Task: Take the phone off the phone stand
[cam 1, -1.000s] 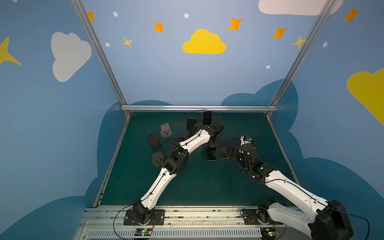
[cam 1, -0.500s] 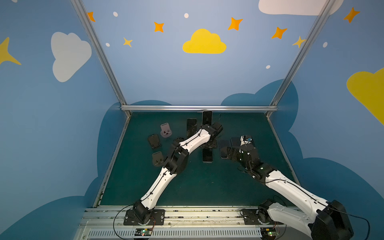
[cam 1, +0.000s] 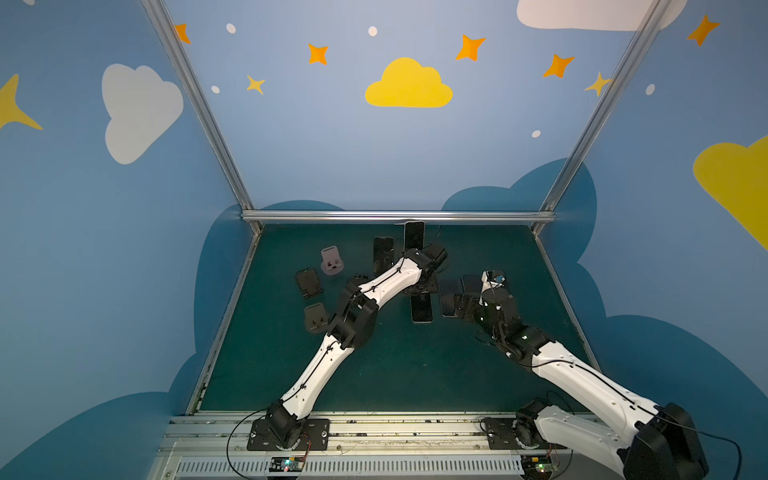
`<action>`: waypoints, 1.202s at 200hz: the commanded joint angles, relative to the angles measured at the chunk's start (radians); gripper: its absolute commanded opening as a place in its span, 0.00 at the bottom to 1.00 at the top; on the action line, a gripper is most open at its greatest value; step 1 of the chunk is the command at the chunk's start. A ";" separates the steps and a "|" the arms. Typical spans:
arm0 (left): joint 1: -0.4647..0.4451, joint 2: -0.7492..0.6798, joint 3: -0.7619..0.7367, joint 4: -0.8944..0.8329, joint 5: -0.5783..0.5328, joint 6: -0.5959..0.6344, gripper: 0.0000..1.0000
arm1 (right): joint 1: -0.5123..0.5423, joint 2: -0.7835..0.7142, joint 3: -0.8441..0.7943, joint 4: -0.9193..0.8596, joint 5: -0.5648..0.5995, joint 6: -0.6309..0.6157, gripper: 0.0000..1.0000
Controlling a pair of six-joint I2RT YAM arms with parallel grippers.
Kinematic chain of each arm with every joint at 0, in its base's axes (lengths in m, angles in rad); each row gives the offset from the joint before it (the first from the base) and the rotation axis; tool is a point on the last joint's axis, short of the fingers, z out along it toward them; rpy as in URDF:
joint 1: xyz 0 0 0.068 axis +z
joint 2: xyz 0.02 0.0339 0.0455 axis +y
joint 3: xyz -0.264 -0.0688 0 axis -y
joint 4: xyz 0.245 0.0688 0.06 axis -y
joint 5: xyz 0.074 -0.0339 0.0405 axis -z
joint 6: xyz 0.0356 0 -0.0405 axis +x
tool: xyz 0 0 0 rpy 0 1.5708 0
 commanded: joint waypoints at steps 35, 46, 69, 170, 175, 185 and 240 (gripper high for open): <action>-0.006 0.037 0.015 0.035 -0.003 -0.087 0.72 | 0.002 -0.026 -0.019 0.017 -0.009 0.004 0.88; -0.007 0.035 0.017 0.038 -0.001 -0.075 0.73 | 0.003 -0.019 -0.017 0.021 -0.016 0.002 0.88; -0.008 0.033 0.020 0.025 0.008 -0.063 0.75 | 0.004 -0.018 -0.008 0.002 -0.014 0.001 0.88; -0.009 -0.278 -0.008 0.008 -0.058 0.206 0.92 | 0.004 -0.038 -0.022 0.027 -0.033 -0.029 0.88; -0.011 -0.305 -0.026 0.015 -0.060 0.217 0.92 | 0.004 -0.033 -0.021 0.029 -0.035 -0.031 0.89; -0.019 -0.367 -0.080 0.040 -0.060 0.243 0.92 | 0.004 -0.023 -0.018 0.029 -0.035 -0.033 0.88; 0.014 -0.812 -0.474 0.163 -0.142 0.271 0.96 | 0.004 -0.012 -0.001 0.057 -0.041 -0.032 0.89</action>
